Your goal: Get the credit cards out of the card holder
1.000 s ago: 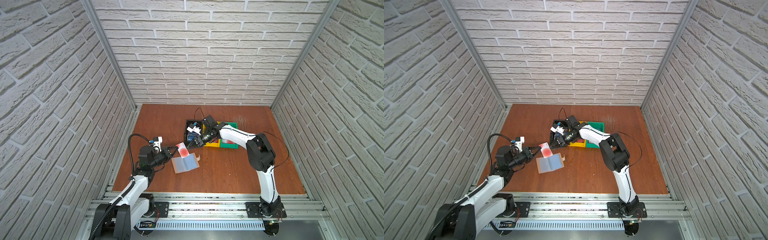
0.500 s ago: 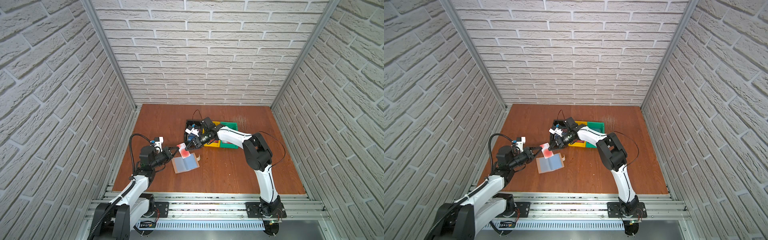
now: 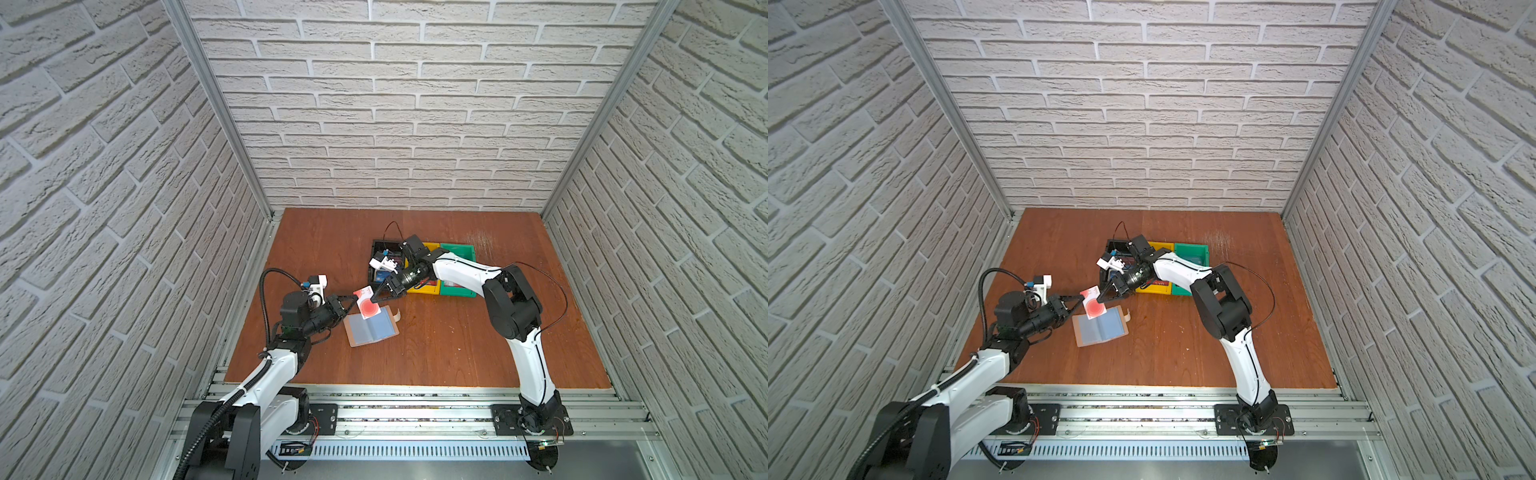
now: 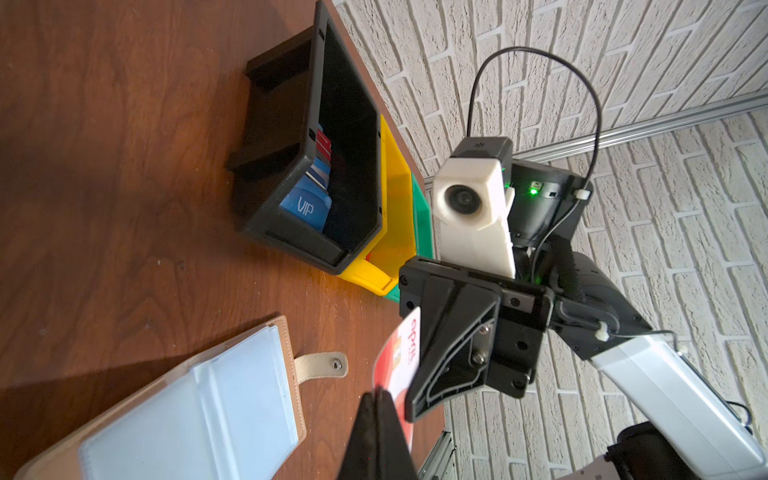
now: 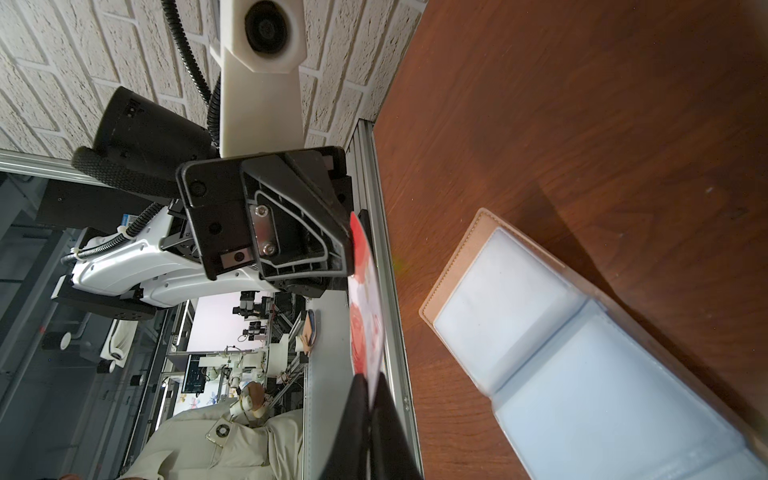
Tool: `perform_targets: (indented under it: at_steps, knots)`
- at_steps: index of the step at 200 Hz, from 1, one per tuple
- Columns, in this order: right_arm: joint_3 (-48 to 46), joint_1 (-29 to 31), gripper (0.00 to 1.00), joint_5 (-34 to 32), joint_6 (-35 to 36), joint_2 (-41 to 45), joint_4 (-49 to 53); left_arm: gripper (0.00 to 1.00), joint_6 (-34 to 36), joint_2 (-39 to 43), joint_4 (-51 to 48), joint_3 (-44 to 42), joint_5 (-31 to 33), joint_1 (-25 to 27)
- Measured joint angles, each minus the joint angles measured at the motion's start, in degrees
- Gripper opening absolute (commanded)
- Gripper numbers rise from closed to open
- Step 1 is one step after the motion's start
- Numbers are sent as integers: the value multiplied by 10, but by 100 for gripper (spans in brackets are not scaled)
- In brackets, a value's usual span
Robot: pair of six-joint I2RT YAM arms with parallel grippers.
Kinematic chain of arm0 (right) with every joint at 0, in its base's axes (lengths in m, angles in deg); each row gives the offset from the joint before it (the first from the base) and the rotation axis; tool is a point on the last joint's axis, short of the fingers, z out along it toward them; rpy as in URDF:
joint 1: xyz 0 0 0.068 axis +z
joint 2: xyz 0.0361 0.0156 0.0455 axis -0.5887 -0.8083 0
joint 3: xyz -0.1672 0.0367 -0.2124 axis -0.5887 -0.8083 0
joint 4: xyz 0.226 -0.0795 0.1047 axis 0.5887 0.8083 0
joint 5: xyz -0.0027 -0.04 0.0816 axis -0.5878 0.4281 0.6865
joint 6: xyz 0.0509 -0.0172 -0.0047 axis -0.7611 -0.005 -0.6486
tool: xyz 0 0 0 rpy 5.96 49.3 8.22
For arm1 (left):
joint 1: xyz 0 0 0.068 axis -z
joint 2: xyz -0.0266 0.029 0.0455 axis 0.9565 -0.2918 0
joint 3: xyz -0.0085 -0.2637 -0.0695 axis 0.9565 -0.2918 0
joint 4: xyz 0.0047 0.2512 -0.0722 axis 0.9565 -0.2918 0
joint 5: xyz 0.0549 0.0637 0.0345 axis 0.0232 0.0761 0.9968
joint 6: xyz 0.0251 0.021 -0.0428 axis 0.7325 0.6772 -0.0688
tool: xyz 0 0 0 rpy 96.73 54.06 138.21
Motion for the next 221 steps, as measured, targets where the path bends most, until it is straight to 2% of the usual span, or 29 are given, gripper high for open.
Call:
perform_targets:
  at_steps: [95,125,156,183,221]
  knots:
    - [73,2,6,-49,146,0,189,9,30,39,-68,5,-4,2]
    - [75,-2,6,-60,177,0,239,22,35,38,-92,5,11,0]
    - [85,-7,5,-84,209,0,290,23,39,38,-104,5,16,0]
    - [111,-15,5,-149,243,12,352,23,47,36,-118,7,21,0]
    - [143,-23,5,-324,279,82,418,22,68,4,-148,22,31,1]
